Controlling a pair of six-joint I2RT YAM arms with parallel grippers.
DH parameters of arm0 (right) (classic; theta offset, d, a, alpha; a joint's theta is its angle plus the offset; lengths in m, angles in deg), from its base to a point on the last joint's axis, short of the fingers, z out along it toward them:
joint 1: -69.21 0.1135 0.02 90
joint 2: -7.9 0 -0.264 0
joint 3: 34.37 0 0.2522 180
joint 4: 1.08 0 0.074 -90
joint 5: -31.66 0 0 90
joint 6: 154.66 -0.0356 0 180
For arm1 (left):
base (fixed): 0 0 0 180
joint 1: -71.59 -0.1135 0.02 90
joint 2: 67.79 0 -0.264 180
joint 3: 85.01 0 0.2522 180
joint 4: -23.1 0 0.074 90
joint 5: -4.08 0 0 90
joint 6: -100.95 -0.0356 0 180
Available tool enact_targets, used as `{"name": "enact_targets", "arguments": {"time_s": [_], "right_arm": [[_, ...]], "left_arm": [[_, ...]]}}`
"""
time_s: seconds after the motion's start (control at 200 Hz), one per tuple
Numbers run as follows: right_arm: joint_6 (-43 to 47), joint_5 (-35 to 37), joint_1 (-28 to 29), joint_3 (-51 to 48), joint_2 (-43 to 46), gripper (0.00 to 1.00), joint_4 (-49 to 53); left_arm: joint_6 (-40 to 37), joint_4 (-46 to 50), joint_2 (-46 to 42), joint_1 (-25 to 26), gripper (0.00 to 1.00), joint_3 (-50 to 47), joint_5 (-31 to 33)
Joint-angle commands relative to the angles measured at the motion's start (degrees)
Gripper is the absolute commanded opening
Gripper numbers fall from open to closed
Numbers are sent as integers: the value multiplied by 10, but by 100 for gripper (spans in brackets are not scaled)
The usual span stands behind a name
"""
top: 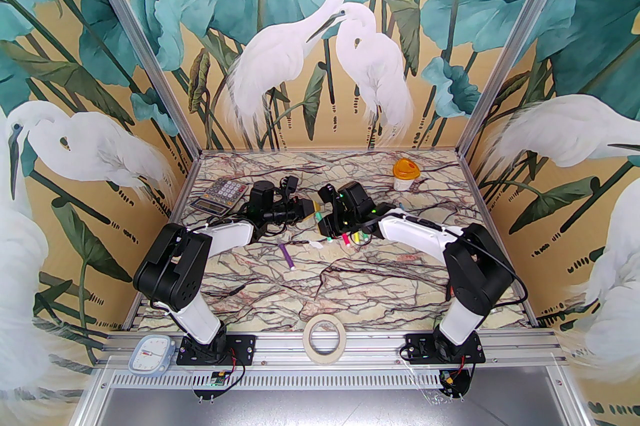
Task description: Open the pen caps
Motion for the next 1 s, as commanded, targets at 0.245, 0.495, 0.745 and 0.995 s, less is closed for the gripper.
{"name": "enact_targets", "arguments": {"time_s": [0.245,0.495,0.745,0.995], "right_arm": [[10,-21,0,-91,59,0,-42],[20,-24,1,-189,126,0,-75],[26,-11,0,-221,150,0,-90],[-31,94,-17,-176,92,0,-93]], "left_arm": [[-39,117,-44,-1,0,58,60],[-17,145,-44,-27,0,100,86],[-35,194,-40,-29,0,130,115],[-132,355,-8,-5,0,195,197]]}}
